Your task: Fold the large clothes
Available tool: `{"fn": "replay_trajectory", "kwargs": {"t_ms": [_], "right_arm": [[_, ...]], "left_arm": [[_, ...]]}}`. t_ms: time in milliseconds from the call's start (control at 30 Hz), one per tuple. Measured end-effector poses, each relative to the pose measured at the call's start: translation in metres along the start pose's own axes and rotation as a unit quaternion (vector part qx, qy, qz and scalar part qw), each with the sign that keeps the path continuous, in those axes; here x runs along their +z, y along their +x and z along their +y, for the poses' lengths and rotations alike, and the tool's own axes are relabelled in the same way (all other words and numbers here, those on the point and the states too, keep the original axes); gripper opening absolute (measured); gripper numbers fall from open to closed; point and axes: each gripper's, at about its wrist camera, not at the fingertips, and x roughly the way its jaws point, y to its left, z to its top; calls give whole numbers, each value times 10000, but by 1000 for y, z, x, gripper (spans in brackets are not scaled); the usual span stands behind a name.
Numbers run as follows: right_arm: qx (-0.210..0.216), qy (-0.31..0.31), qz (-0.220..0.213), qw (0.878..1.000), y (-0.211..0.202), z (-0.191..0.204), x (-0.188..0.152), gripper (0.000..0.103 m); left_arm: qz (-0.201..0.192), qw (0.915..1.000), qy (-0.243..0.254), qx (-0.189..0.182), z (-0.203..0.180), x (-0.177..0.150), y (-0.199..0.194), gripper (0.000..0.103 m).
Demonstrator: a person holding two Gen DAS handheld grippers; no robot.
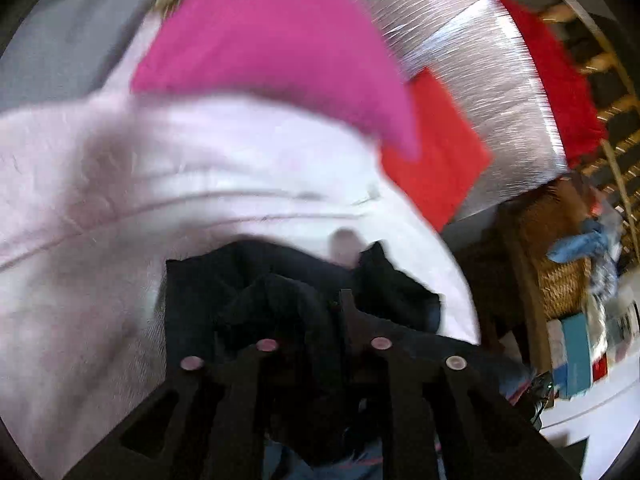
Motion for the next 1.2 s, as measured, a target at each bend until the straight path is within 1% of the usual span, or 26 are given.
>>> {"fn": "replay_trajectory", "kwargs": {"t_ms": [33,67,100,133,167,200,233,300,367,433,500,567,633,667,733,767,800,833,900,933,1033,1067,1100,1133,1167,1200], "right_arm": [[110,282,221,9993,10,-11,6,23],[504,852,459,9940,19,-31,10,31],[934,1360,533,9849,23,-50,13,36],[1340,1829,530,9725,24,-66,12,50],[1771,2217,441,9579,21,-81,14,70],[2039,2403,299,9486,16,-89,16,78],[2199,2472,27,9437,5,-94,18,83],[1998,2235,-289,9536,-15,-91,23,84],[1905,1996,-366,9605,-27,-83,26,84],[1825,1793,-343,9661,-36,-68,24,84],[1618,1498,-272,9750,-42,-51,18,83],[1194,1121,-141,9864,-46,-33,9,72],[409,632,-98,9971,-56,-16,-6,70],[169,499,-96,9986,-61,-12,-11,70],[-492,87,-237,9985,-75,-5,-24,70],[-678,-6,-276,9973,-79,-5,-27,70],[-912,-101,-266,9954,-86,-7,-34,70],[-934,-112,-243,9953,-91,-7,-37,70],[-883,-175,-189,9958,-97,-9,-47,70],[-981,-295,-118,9947,-96,-7,-50,70],[-1160,-382,294,9921,-74,-10,-58,70],[-1199,-343,441,9912,-70,-17,-64,50],[-1237,-317,621,9899,-63,-24,-71,35],[-1327,-368,736,9877,-57,-24,-74,31],[-1439,-496,647,9862,-59,-20,-76,22],[-1470,-674,507,9855,-65,-12,-75,19]], "left_arm": [[157,9996,-209,-84,7,4,8,30],[246,9981,-454,-342,16,8,13,37],[243,9931,-777,-846,26,10,14,51],[201,9873,-1010,-1213,33,10,11,64],[144,9792,-1257,-1589,39,10,7,70],[58,9701,-1465,-1933,43,10,2,79],[-106,9626,-1577,-2202,45,8,-7,83],[-662,9548,-1593,-2421,44,2,-32,87],[-1061,9574,-1532,-2208,40,-14,-55,91],[-1166,9637,-1420,-1936,34,-33,-68,91],[-1096,9735,-1186,-1621,24,-59,-75,91],[-1001,9818,-986,-1274,15,-82,-77,91],[-1078,9882,-764,-780,13,-100,-83,91],[-1180,9902,-648,-376,12,-109,-87,91],[-1369,9891,-506,189,18,-114,-93,91],[-1451,9869,-413,564,23,-115,-95,91],[-1469,9851,-404,793,30,-113,-94,91],[-1463,9829,-475,1012,38,-110,-95,91],[-1426,9804,-771,1123,57,-105,-95,91],[-1333,9795,-900,1209,65,-104,-92,91],[-927,9853,-860,1148,70,-105,-79,89],[-748,9887,-784,1036,69,-105,-72,89],[-714,9903,-723,953,66,-106,-71,84],[-717,9913,-639,902,63,-106,-69,74],[-715,9923,-500,880,58,-106,-69,70],[-722,9928,-348,887,53,-106,-69,66]]}}
